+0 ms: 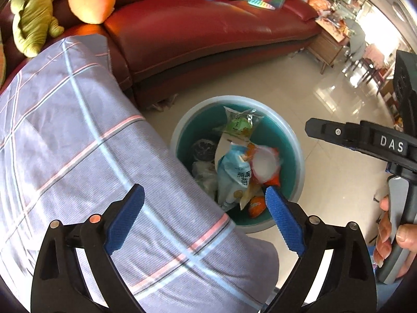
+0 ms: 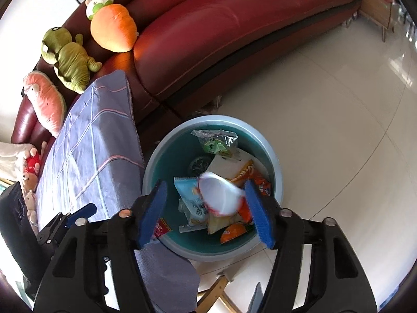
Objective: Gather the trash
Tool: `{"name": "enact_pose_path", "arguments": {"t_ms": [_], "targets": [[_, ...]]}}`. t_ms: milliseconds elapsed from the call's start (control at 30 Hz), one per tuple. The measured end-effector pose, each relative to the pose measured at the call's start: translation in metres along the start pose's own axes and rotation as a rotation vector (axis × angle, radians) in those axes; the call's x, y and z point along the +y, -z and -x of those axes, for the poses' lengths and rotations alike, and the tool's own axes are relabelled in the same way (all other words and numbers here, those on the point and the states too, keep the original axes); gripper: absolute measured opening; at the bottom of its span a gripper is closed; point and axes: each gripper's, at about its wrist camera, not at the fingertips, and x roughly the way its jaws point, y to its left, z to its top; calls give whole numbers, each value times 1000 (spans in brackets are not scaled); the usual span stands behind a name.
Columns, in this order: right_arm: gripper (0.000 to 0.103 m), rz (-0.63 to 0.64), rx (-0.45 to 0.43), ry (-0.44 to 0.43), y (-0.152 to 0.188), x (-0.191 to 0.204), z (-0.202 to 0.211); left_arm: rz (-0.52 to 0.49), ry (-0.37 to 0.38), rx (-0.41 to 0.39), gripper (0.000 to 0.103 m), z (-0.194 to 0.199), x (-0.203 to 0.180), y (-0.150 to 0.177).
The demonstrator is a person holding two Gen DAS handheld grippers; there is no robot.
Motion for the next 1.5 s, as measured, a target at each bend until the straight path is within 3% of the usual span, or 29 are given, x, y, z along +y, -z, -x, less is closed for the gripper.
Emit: {"name": "enact_pose_path", "arguments": {"t_ms": [67, 267, 300, 600, 833, 933, 1500], "targets": [[69, 7, 10, -4, 4, 4, 0, 12, -1, -1, 94, 3, 2, 2], [80, 26, 14, 6, 15, 12, 7, 34, -18, -25, 94, 17, 10, 14], [87, 31, 16, 12, 18, 14, 9, 33, -27, -30, 94, 20, 10, 16], [96, 114, -2, 95, 46, 31, 26, 37, -58, -57, 98, 48, 17, 40], [96, 195, -30, 240, 68, 45, 45, 62, -80, -75, 99, 69, 25, 56], [96, 223, -33, 265, 77, 51, 51, 71, -84, -77, 99, 75, 28, 63], [96, 266, -112, 288, 105, 77, 100, 102, -128, -158, 99, 130, 44, 94]]}}
